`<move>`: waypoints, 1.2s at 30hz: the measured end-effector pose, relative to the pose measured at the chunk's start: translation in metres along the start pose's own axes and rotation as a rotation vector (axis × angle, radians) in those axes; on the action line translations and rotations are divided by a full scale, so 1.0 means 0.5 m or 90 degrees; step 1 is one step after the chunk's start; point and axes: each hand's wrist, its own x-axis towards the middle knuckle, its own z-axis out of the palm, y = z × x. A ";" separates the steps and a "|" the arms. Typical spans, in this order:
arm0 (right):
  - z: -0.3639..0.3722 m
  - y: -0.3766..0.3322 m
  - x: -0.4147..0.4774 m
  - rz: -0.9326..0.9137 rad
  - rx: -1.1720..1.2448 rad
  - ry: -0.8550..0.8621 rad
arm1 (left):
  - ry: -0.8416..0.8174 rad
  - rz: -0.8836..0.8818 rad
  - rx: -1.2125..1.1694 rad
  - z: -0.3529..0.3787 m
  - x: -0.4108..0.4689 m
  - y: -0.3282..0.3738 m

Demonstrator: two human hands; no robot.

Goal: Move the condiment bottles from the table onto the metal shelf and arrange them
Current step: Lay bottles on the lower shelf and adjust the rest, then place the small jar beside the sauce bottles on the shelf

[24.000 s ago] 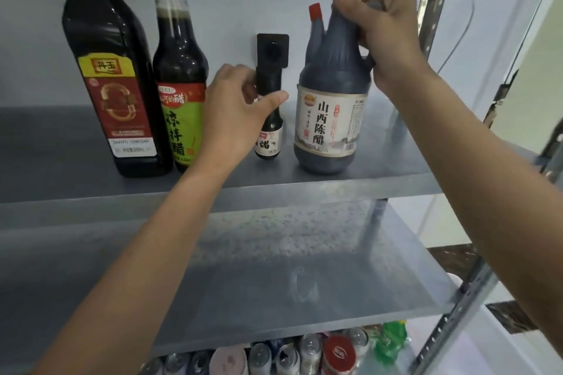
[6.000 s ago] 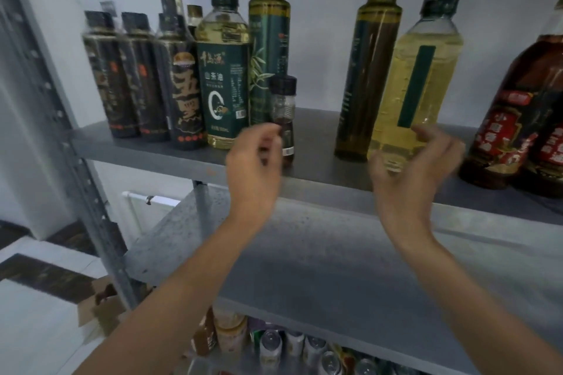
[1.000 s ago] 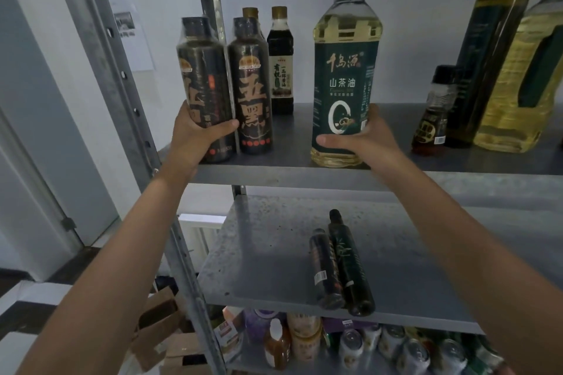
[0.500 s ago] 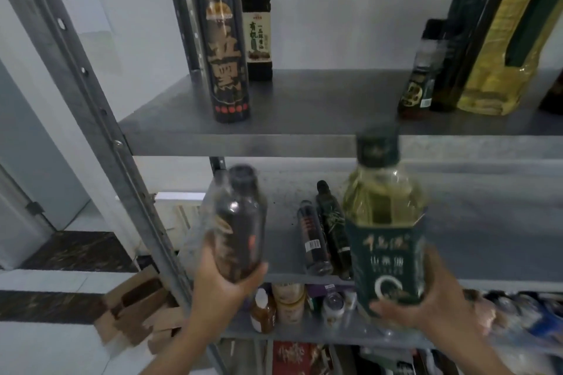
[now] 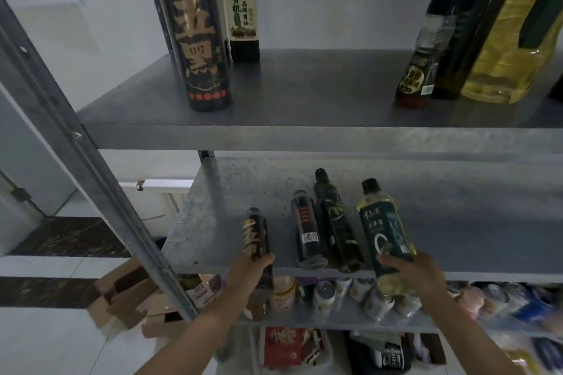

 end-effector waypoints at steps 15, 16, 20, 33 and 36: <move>0.083 -0.105 0.059 -0.054 -0.256 -0.014 | 0.029 0.060 0.325 0.098 0.054 0.085; 0.081 -0.102 0.058 -0.055 -0.260 -0.019 | 0.022 0.062 0.329 0.094 0.053 0.083; 0.072 -0.113 0.033 -0.124 -0.336 -0.004 | 0.048 0.174 0.350 0.052 0.034 0.070; -0.150 -0.614 -0.259 -0.651 0.272 -0.268 | 0.563 0.918 -0.095 -0.300 -0.222 0.465; -0.086 -0.700 -0.172 -0.657 0.055 0.019 | 0.240 0.770 -0.086 -0.306 -0.199 0.530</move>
